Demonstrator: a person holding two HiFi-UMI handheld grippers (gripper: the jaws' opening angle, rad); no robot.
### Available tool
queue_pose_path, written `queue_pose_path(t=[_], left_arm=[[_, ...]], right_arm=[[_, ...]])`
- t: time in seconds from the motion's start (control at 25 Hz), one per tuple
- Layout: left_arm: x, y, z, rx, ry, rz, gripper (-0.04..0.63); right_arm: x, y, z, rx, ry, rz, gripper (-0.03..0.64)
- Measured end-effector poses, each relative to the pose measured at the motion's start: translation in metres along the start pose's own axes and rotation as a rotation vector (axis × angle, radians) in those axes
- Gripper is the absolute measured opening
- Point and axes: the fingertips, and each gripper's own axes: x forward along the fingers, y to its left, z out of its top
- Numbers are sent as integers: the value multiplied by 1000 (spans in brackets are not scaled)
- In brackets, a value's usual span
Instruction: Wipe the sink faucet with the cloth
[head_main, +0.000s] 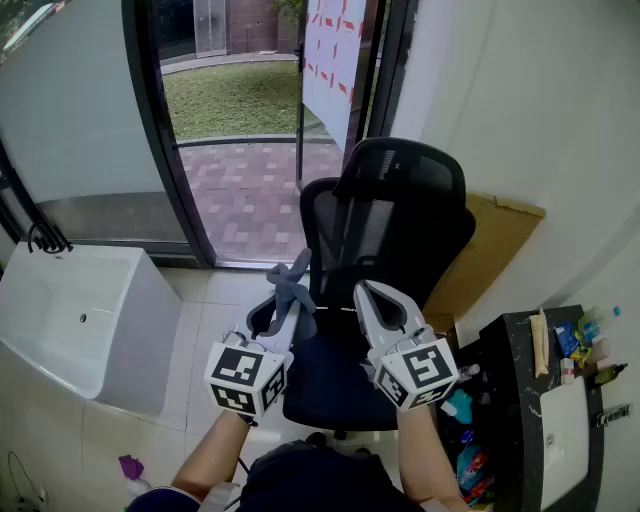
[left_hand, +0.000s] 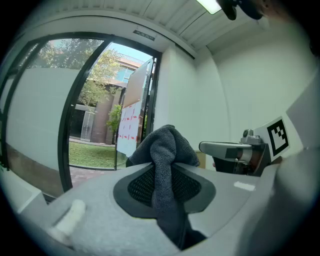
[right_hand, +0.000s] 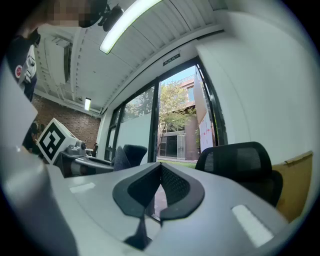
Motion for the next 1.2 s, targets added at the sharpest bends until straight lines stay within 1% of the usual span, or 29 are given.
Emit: queue_pose_path(t=[0.2,0.28,0.36,0.64,0.76,0.88,1.04,1.12,1.2], left_arm=[[30,-37,1,22,1,-101,77],[44,-62,0,32,10,-173,77],[59,-94,-2,41,21,-264,77],[98,-238,-14,71,63,-602,77],[105,-308,-22,78,84,-758,77],[104,-375,-31,84,108,-894,77],[95,-456,-43,95,133,-1029,77],[88,-493,-48,106,143,-1079,77],[84,-527,-53,119,150,-1114,77]], right_arm=[[-28,-34,0,-6,1,-94,6],[-52,-54,0,-6,4,-172,6],[-82,-77,2,-9,9,-266,6],[-208,-143,7,-23,46,-580,6],[-276,-163,8,-20,58,-734,6],[-344,-176,8,-15,76,-877,6],[-426,-187,9,-10,83,-1017,6],[-464,-192,10,-9,75,-1070,6],[-498,-198,11,-8,66,-1108,6]])
